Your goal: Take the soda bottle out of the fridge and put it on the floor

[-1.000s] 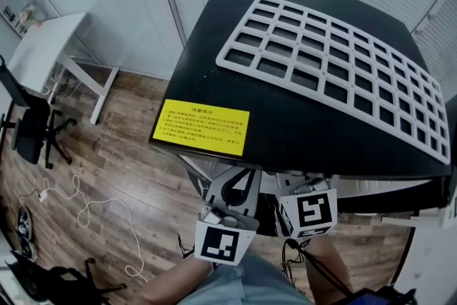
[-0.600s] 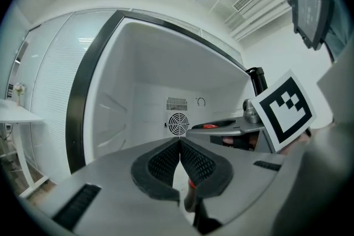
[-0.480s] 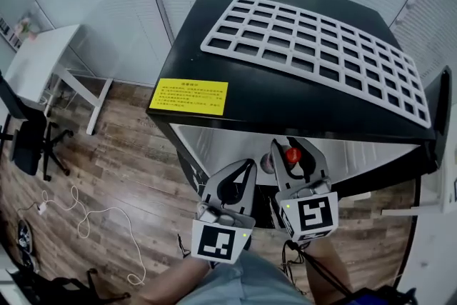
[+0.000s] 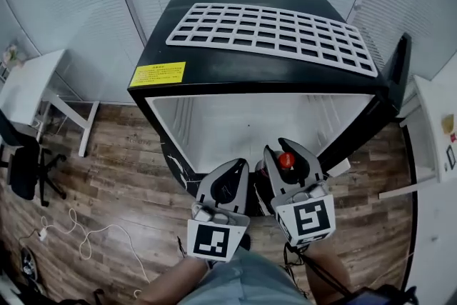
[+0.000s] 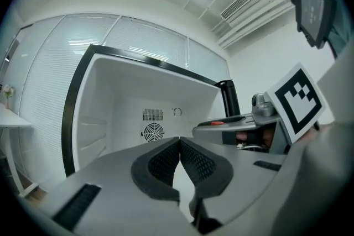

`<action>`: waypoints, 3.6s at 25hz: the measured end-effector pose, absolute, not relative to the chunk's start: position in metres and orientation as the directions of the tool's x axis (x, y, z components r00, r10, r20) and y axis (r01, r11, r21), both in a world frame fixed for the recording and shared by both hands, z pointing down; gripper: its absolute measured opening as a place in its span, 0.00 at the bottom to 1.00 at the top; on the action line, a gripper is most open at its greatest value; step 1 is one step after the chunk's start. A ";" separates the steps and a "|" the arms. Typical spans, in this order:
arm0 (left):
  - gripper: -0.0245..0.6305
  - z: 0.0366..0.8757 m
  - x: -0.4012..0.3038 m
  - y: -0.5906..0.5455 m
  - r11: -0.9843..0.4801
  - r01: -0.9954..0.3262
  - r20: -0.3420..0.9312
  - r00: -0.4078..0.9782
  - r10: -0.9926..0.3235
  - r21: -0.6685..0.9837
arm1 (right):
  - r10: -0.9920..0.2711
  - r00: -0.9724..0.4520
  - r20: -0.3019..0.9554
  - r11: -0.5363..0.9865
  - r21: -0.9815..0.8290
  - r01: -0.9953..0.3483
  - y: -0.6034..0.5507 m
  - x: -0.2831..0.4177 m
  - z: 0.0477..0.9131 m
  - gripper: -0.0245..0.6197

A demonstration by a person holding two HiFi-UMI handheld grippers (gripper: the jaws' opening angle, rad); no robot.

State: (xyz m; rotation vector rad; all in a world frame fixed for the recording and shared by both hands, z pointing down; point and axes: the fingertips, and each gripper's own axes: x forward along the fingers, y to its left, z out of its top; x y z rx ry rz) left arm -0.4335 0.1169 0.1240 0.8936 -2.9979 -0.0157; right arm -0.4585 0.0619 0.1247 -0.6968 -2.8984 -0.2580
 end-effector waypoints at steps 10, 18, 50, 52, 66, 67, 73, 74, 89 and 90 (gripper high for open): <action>0.06 0.108 -0.373 0.072 0.784 -0.620 -0.025 -0.785 -0.619 0.039 | 0.368 -0.913 0.179 0.909 0.136 0.393 0.019 -0.376 0.112 0.22; 0.06 0.100 -0.363 0.037 0.680 -0.732 -0.045 -0.682 -0.730 0.050 | 0.190 -0.972 0.137 0.967 0.144 0.209 -0.019 -0.331 0.102 0.22; 0.06 0.122 -0.177 -0.094 -0.171 -0.983 -0.018 0.170 -0.985 0.066 | -0.708 -0.688 0.160 0.705 0.124 -0.698 -0.099 -0.087 0.128 0.22; 0.06 0.124 -0.153 -0.100 -0.209 -0.976 -0.012 0.209 -0.978 0.062 | -0.732 -0.662 0.162 0.680 0.114 -0.724 -0.101 -0.063 0.132 0.22; 0.06 0.173 0.000 -0.130 -0.416 -0.909 0.080 0.417 -0.905 0.029 | -0.855 -0.489 0.172 0.508 0.089 -0.857 -0.121 0.087 0.179 0.22; 0.06 0.181 0.009 -0.133 -0.427 -0.904 0.090 0.428 -0.899 0.026 | -0.858 -0.482 0.175 0.502 0.087 -0.861 -0.124 0.095 0.185 0.22; 0.06 0.218 0.052 -0.152 -0.481 -0.876 0.135 0.480 -0.867 0.033 | -0.876 -0.435 0.208 0.456 0.069 -0.887 -0.140 0.135 0.227 0.22; 0.06 0.225 0.059 -0.154 -0.485 -0.874 0.147 0.485 -0.862 0.038 | -0.879 -0.429 0.210 0.449 0.059 -0.891 -0.142 0.142 0.234 0.22; 0.06 0.356 0.085 -0.189 -0.491 -0.869 0.262 0.489 -0.832 0.063 | -0.870 -0.383 0.309 0.406 0.011 -0.914 -0.153 0.181 0.381 0.22; 0.06 0.363 0.086 -0.190 -0.486 -0.871 0.265 0.486 -0.832 0.070 | -0.870 -0.380 0.314 0.403 0.008 -0.915 -0.153 0.182 0.389 0.22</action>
